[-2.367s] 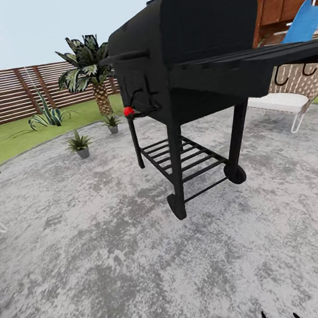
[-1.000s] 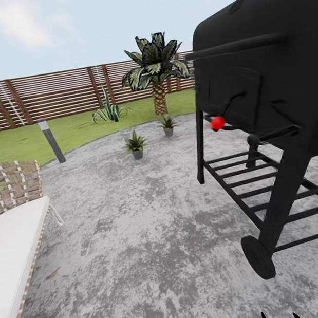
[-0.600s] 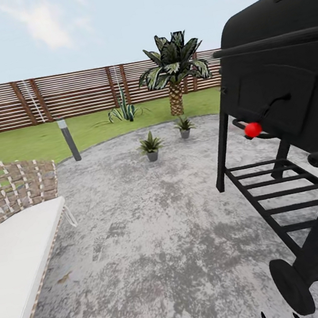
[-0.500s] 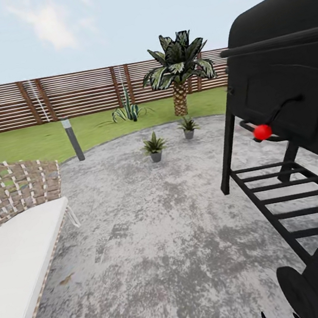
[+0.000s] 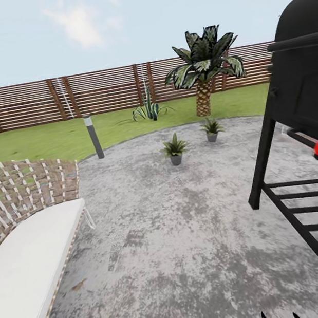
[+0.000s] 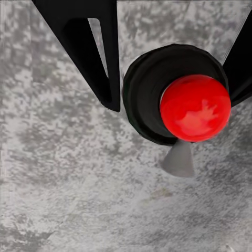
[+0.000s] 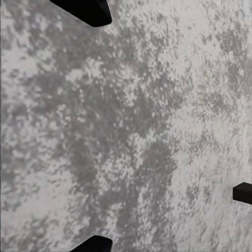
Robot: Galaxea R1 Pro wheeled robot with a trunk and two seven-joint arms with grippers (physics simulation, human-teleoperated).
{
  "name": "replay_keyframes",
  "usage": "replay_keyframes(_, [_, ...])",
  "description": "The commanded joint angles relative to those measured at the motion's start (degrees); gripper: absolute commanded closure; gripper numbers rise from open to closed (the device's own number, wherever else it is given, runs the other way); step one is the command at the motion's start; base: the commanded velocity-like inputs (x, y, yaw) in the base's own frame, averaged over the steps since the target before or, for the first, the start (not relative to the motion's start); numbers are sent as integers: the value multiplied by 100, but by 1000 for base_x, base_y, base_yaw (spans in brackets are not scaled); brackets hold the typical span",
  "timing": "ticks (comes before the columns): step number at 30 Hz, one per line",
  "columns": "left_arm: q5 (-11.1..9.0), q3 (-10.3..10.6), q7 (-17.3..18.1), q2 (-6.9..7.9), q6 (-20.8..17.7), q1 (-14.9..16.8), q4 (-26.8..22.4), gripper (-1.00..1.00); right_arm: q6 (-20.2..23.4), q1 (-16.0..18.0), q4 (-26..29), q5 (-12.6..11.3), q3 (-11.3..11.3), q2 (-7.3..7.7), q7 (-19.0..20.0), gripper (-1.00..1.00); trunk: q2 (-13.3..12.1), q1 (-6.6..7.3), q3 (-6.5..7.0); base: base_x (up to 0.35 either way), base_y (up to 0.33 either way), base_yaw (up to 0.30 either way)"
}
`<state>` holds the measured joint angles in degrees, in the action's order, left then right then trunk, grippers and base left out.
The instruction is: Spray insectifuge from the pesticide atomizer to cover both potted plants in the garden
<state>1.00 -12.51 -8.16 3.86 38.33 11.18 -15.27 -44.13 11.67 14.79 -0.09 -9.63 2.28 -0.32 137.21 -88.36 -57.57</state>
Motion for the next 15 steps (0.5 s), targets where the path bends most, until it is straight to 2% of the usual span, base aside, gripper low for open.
replay_keyframes(1, [14,13,-37,0,16,6,7,100,-15,2,-2,0,-4,0,-3,-100,2,-2,-5,337,0,278])
replay_keyframes(7, [14,11,-37,0,16,6,7,100,-16,2,-2,0,-4,1,-3,-100,2,-2,-5,337,0,251])
replay_keyframes(15, [14,13,-37,0,16,6,7,100,-13,2,-2,0,-11,8,-3,-100,2,-2,-7,337,0,18])
